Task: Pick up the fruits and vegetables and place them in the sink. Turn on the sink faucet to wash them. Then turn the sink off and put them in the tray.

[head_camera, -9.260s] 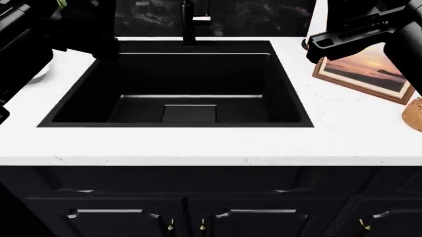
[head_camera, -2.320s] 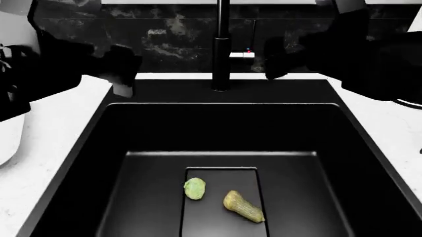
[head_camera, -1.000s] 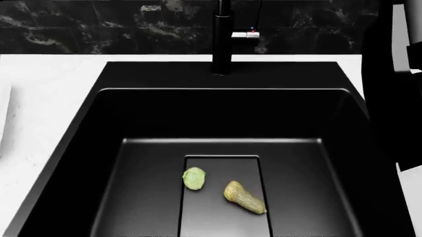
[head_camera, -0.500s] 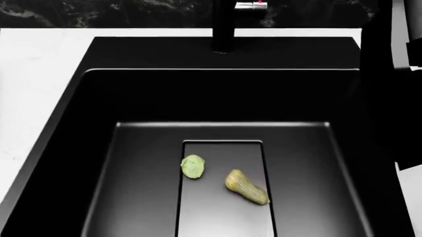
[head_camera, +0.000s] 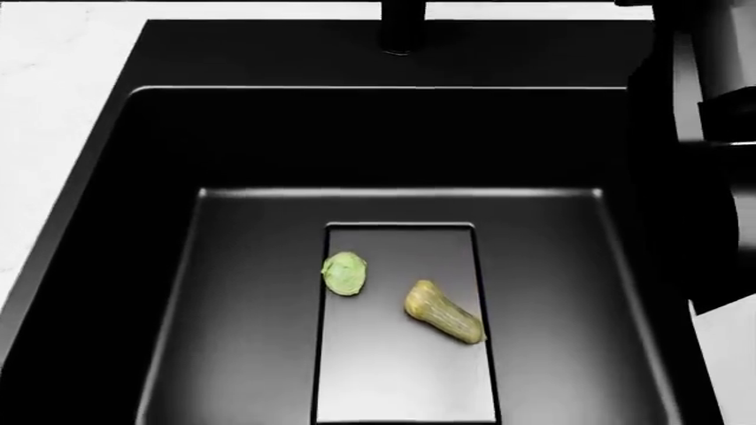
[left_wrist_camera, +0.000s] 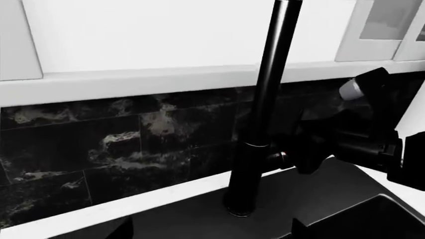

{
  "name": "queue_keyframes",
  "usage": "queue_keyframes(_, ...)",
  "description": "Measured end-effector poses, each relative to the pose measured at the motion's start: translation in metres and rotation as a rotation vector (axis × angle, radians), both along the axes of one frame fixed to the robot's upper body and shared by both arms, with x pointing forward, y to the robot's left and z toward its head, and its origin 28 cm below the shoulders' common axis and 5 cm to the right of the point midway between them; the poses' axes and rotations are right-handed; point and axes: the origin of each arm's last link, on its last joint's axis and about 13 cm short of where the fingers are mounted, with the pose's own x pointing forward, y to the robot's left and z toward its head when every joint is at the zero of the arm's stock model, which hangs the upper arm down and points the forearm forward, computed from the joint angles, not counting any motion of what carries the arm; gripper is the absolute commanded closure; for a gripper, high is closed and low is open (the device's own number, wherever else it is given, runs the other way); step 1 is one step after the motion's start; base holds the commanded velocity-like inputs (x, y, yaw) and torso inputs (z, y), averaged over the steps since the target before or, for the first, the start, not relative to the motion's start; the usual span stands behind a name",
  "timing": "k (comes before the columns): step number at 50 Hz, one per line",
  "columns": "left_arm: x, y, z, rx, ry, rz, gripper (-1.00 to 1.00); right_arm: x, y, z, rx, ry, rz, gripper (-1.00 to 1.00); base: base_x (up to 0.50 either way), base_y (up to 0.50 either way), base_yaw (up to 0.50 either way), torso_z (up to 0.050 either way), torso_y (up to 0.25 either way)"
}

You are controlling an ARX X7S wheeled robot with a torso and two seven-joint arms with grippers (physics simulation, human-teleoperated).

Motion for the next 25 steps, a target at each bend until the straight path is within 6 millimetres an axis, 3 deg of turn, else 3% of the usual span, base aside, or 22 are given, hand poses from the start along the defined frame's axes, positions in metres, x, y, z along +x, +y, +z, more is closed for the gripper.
queue_keyframes(13,0.002,0.0,-0.001,0.001,0.005,-0.001,-1.0,-0.004,0.0,0.012,0.045,-0.045,0.025,-1.0,0.0,0.0,0.0,0.0,-0.144)
queue_keyframes(25,0.004,-0.001,-0.002,-0.005,0.01,-0.002,-1.0,-0.004,-0.003,0.011,0.072,-0.045,0.008,-1.0,0.0,0.0,0.0,0.0,0.0)
